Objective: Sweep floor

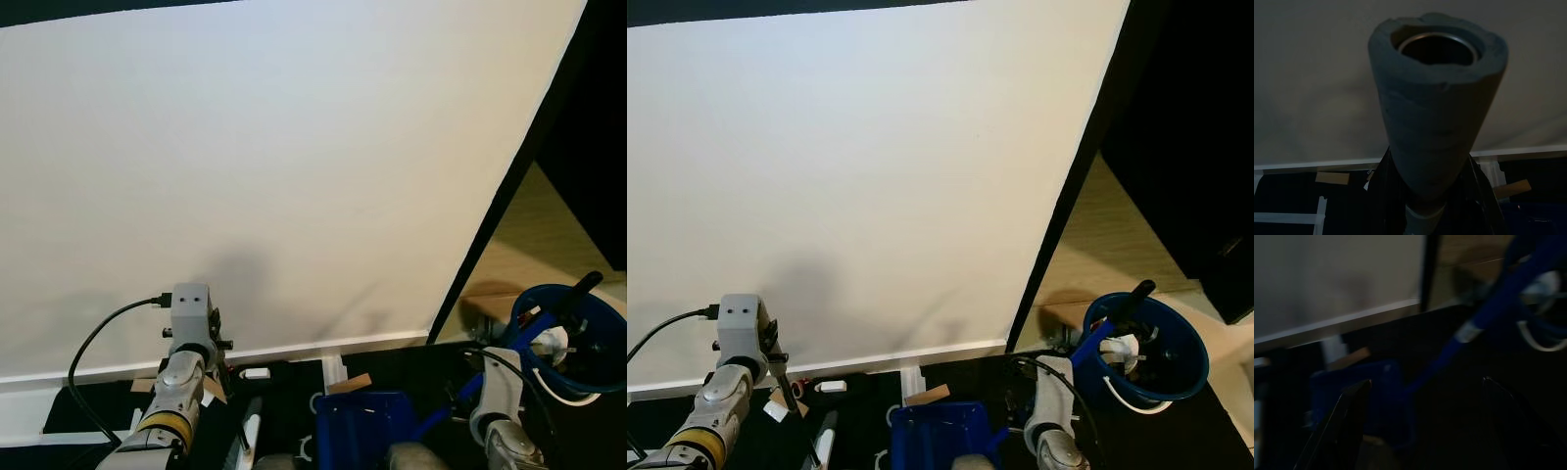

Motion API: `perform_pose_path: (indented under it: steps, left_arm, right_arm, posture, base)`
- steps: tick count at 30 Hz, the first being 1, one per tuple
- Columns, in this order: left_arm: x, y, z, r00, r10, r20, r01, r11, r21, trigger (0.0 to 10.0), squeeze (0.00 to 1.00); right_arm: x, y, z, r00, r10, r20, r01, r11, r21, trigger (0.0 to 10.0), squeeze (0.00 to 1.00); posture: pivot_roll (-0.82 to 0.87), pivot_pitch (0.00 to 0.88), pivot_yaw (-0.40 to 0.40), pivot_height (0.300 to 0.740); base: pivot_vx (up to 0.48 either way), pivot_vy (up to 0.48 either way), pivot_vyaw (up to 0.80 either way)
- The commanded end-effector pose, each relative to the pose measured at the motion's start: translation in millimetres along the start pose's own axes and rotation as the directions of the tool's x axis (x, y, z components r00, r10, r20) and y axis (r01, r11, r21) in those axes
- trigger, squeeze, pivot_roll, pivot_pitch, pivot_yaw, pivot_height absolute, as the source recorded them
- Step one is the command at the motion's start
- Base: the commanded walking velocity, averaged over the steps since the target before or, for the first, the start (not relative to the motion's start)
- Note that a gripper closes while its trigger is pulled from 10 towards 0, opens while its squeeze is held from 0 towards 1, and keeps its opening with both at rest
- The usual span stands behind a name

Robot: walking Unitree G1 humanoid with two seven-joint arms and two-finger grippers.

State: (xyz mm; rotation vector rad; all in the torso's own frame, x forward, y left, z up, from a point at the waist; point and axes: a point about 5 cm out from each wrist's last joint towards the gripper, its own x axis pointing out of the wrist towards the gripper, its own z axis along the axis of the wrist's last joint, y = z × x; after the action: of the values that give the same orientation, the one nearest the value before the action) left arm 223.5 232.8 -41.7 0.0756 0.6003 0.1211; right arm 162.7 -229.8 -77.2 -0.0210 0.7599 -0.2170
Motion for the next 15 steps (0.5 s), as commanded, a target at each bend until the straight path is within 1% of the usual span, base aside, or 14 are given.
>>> perform_pose_path:
  steps: [1, 2, 3, 5, 6, 8, 9, 10, 12, 14, 15]
  left_arm:
    - [-27.3, 9.5, -64.9, 0.96, 0.016, -0.281, -0.012, 1.0, 0.018, 10.0, 0.0]
    - [-27.2, 9.2, -64.7, 0.96, 0.013, -0.28, -0.008, 1.0, 0.017, 10.0, 0.0]
    - [-27.2, 9.2, -64.7, 0.96, 0.013, -0.28, -0.008, 1.0, 0.017, 10.0, 0.0]
    - [-26.5, 8.9, -63.5, 0.961, 0.008, -0.276, -0.005, 1.0, 0.013, 10.0, 0.0]
    - [-26.5, 8.9, -63.5, 0.961, 0.008, -0.276, -0.005, 1.0, 0.013, 10.0, 0.0]
    - [-25.6, 8.1, -62.3, 0.962, 0.007, -0.272, -0.005, 1.0, 0.009, 10.0, 0.0]
    - [-25.3, 7.7, -61.8, 0.963, 0.007, -0.271, -0.004, 1.0, 0.009, 10.0, 0.0]
    - [-25.3, 7.7, -61.8, 0.963, 0.007, -0.271, -0.004, 1.0, 0.009, 10.0, 0.0]
    - [-24.8, 7.4, -61.1, 0.963, 0.005, -0.27, -0.003, 1.0, 0.007, 10.0, 0.0]
    - [-24.8, 7.4, -61.1, 0.963, 0.005, -0.27, -0.003, 1.0, 0.007, 10.0, 0.0]
    - [-24.5, 7.3, -60.7, 0.963, 0.004, -0.269, -0.003, 1.0, 0.006, 10.0, 0.0]
  right_arm:
    - [-0.6, -1.7, 0.1, 1.0, -0.02, 0.008, 0.02, 1.0, -0.01, 10.0, 0.0]
    - [-1.0, -7.2, -0.9, 0.999, -0.053, -0.001, 0.053, 0.999, -0.005, 10.0, 0.0]
    - [-1.0, -7.2, -0.9, 0.999, -0.053, -0.001, 0.053, 0.999, -0.005, 10.0, 0.0]
    - [-1.7, -20.8, -0.7, 0.99, -0.138, -0.007, 0.138, 0.99, 0.037, 10.0, 0.0]
    - [-1.7, -20.8, -0.7, 0.99, -0.138, -0.007, 0.138, 0.99, 0.037, 10.0, 0.0]
    - [-1.4, -35.9, 6.1, 0.978, -0.207, 0.017, 0.206, 0.977, 0.057, 10.0, 0.0]
    - [-1.1, -39.9, 9.1, 0.975, -0.223, 0.028, 0.221, 0.974, 0.056, 10.0, 0.0]
    - [-1.1, -39.9, 9.1, 0.975, -0.223, 0.028, 0.221, 0.974, 0.056, 10.0, 0.0]
    - [-0.6, -49.5, 16.9, 0.963, -0.265, 0.059, 0.262, 0.964, 0.047, 10.0, 0.0]
    - [-0.6, -49.5, 16.9, 0.963, -0.265, 0.059, 0.262, 0.964, 0.047, 10.0, 0.0]
    - [-0.7, -54.5, 20.2, 0.953, -0.293, 0.071, 0.29, 0.956, 0.05, 10.0, 0.0]
  posture:
    - [0.05, 0.022, -0.009, 0.74]
    - [0.05, 0.021, -0.01, 0.74]
    - [0.05, 0.021, -0.01, 0.74]
    - [0.05, 0.025, -0.011, 0.74]
    - [0.05, 0.025, -0.011, 0.74]
    - [0.04, 0.031, -0.012, 0.74]
    - [0.04, 0.031, -0.012, 0.74]
    - [0.04, 0.031, -0.012, 0.74]
    - [0.04, 0.035, -0.012, 0.74]
    - [0.04, 0.035, -0.012, 0.74]
    - [0.05, 0.038, -0.012, 0.74]
  base:
    - [0.0, 0.0, 0.0]
    - [0.0, 0.0, 0.0]
    - [0.0, 0.0, 0.0]
    - [0.0, 0.0, 0.0]
    - [0.0, 0.0, 0.0]
    - [0.0, 0.0, 0.0]
    - [0.0, 0.0, 0.0]
    - [0.0, 0.0, 0.0]
    - [0.0, 0.0, 0.0]
    - [0.0, 0.0, 0.0]
    - [0.0, 0.0, 0.0]
